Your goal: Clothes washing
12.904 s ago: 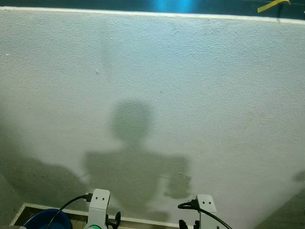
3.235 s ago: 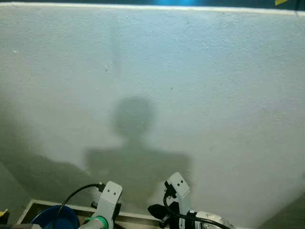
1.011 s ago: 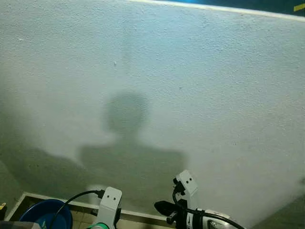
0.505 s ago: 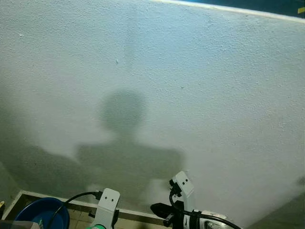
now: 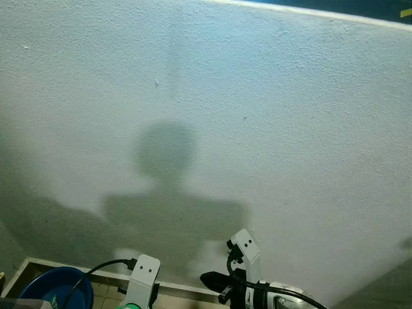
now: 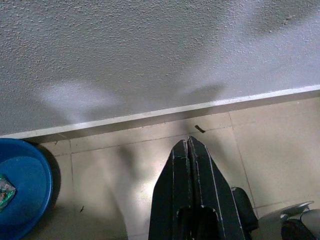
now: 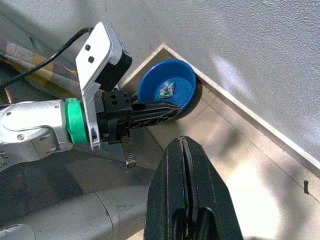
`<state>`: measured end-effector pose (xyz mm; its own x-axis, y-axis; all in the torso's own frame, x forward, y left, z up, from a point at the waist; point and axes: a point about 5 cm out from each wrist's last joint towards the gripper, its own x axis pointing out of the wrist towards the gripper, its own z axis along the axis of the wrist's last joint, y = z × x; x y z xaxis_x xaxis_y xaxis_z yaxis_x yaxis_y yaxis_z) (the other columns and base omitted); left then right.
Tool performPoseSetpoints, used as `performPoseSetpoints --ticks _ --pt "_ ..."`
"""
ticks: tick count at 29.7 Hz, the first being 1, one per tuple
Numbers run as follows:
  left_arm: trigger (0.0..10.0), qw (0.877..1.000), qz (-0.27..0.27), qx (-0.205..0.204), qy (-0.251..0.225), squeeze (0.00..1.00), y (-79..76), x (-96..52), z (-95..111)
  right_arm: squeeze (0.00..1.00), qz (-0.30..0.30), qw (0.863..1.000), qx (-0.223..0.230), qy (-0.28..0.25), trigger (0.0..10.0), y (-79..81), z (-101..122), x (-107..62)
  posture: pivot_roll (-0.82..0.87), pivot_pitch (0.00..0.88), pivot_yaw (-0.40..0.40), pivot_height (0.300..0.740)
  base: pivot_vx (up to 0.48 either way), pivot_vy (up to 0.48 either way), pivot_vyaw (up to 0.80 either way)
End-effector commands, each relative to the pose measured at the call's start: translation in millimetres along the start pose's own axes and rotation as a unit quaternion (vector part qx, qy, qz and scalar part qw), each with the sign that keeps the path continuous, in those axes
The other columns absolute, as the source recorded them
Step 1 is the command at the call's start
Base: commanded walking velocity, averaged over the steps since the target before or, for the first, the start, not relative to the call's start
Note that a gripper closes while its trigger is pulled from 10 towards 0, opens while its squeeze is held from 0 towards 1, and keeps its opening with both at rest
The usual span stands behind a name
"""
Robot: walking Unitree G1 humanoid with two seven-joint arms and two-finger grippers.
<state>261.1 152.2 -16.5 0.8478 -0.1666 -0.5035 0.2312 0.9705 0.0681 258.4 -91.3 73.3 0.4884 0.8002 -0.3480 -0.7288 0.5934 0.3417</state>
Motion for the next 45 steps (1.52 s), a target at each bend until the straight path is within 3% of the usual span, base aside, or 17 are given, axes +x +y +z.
performPoseSetpoints --ticks 1,45 --pt "10.0 1.000 -0.003 -0.008 0.018 0.00 -4.4 -2.9 -11.4 0.00 -0.001 1.000 0.010 0.004 10.0 -2.4 -3.3 -3.9 -0.01 0.084 -0.031 0.740 0.000 0.000 0.00" --pt "10.0 1.000 -0.011 0.008 0.020 0.00 -3.3 -5.3 -14.3 0.00 0.006 1.000 0.018 0.008 10.0 4.1 -9.6 1.7 -0.01 0.064 -0.011 0.740 0.000 0.000 0.00"
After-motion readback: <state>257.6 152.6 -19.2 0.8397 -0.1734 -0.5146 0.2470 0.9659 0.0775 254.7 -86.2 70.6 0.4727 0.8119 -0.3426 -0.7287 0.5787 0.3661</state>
